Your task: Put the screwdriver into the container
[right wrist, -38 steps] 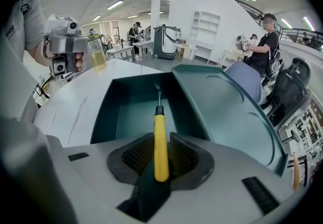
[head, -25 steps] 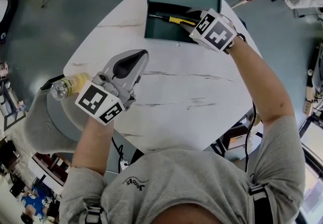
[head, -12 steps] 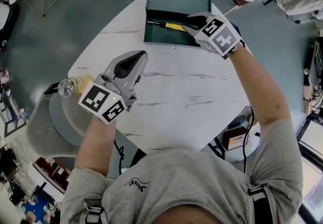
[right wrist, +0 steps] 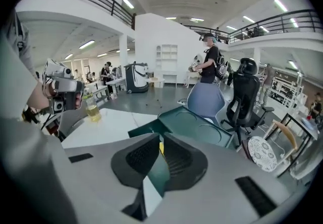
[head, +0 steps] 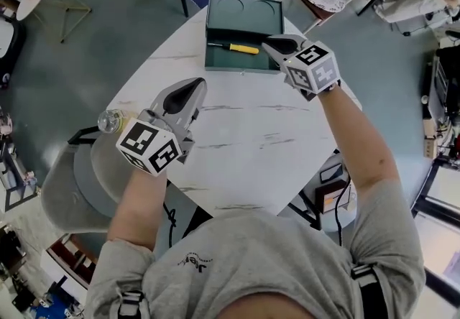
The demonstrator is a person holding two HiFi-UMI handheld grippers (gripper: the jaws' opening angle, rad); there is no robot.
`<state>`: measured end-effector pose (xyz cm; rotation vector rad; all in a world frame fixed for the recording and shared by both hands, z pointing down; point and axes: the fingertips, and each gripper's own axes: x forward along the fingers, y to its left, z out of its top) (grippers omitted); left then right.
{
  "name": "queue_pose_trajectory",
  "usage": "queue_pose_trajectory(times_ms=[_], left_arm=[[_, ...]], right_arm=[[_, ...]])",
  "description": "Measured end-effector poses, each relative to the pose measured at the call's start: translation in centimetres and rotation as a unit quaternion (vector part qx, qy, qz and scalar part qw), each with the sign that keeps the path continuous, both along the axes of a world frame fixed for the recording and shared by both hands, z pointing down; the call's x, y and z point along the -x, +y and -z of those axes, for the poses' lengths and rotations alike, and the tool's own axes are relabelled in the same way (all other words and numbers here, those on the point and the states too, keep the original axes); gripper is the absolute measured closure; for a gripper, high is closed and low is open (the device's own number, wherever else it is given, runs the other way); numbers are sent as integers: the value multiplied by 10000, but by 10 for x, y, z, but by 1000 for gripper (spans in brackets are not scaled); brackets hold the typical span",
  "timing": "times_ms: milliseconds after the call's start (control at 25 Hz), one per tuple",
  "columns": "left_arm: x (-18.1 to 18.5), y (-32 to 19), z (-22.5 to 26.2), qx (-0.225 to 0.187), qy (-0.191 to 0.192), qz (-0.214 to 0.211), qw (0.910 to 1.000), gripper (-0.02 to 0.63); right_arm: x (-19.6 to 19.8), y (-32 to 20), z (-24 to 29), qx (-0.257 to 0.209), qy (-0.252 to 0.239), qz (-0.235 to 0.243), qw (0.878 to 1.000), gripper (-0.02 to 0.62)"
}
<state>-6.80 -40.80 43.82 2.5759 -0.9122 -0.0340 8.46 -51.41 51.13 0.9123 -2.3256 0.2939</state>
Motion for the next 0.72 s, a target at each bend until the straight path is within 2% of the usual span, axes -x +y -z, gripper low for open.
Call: queue_pose_trajectory(times_ms=[200, 520, 720], left_arm=[[8, 17, 23, -97, -17, -177, 9998, 603], [20, 41, 58, -314, 39, -501, 9982, 603], [25, 63, 76, -286, -16, -604, 9978, 603]], right_arm=[[-6, 29, 30, 9, -423, -497, 9979, 574], [-9, 88, 54, 55, -801, -994, 9918, 584], [-14, 128, 81, -5, -910, -1155, 9891, 584]])
